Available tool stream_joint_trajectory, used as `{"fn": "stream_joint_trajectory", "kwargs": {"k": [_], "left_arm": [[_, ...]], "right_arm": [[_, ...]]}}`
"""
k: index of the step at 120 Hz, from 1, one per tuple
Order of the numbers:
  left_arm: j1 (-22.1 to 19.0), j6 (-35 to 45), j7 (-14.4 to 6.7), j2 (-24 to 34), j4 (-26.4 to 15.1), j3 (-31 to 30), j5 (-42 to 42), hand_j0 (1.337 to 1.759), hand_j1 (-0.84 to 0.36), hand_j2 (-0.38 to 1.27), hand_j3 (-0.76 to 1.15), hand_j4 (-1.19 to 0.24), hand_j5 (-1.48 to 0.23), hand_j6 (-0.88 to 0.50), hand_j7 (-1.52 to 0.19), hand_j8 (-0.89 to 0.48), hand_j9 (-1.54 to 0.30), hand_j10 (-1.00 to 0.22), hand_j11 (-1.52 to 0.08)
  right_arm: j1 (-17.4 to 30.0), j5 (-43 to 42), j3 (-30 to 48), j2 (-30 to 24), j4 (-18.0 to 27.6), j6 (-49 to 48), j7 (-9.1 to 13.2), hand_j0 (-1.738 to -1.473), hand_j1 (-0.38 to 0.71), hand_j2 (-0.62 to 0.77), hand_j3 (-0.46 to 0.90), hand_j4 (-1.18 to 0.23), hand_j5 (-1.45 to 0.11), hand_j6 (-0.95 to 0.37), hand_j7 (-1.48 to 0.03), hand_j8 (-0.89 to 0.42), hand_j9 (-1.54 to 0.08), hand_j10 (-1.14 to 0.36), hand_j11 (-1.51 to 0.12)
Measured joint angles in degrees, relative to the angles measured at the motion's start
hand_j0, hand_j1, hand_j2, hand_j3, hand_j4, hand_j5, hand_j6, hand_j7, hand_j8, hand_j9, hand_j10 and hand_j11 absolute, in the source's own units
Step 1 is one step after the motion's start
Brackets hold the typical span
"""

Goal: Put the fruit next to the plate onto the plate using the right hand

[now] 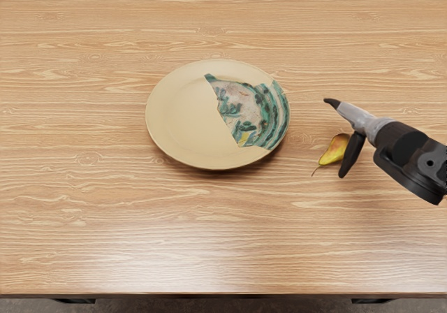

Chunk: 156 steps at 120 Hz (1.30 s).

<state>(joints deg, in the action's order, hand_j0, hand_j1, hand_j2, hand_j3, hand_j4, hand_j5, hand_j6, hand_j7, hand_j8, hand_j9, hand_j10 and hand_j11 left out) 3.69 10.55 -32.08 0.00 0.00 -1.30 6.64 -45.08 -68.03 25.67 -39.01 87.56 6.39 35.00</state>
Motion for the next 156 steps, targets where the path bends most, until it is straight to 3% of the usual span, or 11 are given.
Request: {"fn": "stream_joint_trajectory", "kwargs": {"k": [59,107,138,156], "left_arm": [[0.0,0.0,0.0,0.0,0.0,0.0,0.0,1.658,0.35,0.00,0.00,0.01,0.00,0.01,0.00,0.01,0.00,0.01,0.00],[0.0,0.0,0.0,0.0,0.0,0.0,0.0,1.658,0.35,0.00,0.00,0.01,0.00,0.01,0.00,0.01,0.00,0.01,0.00],[0.0,0.0,0.0,0.0,0.0,0.0,0.0,1.658,0.35,0.00,0.00,0.01,0.00,0.01,0.00,0.01,0.00,0.01,0.00],[0.0,0.0,0.0,0.0,0.0,0.0,0.0,1.658,0.35,0.00,0.00,0.01,0.00,0.01,0.00,0.01,0.00,0.01,0.00]], "right_arm": [[0.8,0.9,0.0,0.4,-0.7,-0.5,0.0,-1.658,-0.10,-0.04,0.00,-0.21,-0.27,-0.21,-0.27,-0.21,-0.27,-0.21,-0.27],[2.2,0.9,0.1,0.2,-0.7,-0.5,0.0,-1.658,-0.04,-0.05,0.00,-0.27,-0.34,-0.27,-0.34,-0.27,-0.34,-0.27,-0.34],[2.5,0.9,0.2,0.1,-0.7,-0.5,0.0,-1.658,0.14,-0.07,0.00,-0.42,-0.53,-0.42,-0.53,-0.40,-0.53,-0.41,-0.53],[2.5,1.1,0.2,0.1,-0.7,-0.7,0.0,-1.655,0.17,-0.02,0.00,-0.48,-0.64,-0.49,-0.63,-0.37,-0.64,-0.38,-0.65]]}}
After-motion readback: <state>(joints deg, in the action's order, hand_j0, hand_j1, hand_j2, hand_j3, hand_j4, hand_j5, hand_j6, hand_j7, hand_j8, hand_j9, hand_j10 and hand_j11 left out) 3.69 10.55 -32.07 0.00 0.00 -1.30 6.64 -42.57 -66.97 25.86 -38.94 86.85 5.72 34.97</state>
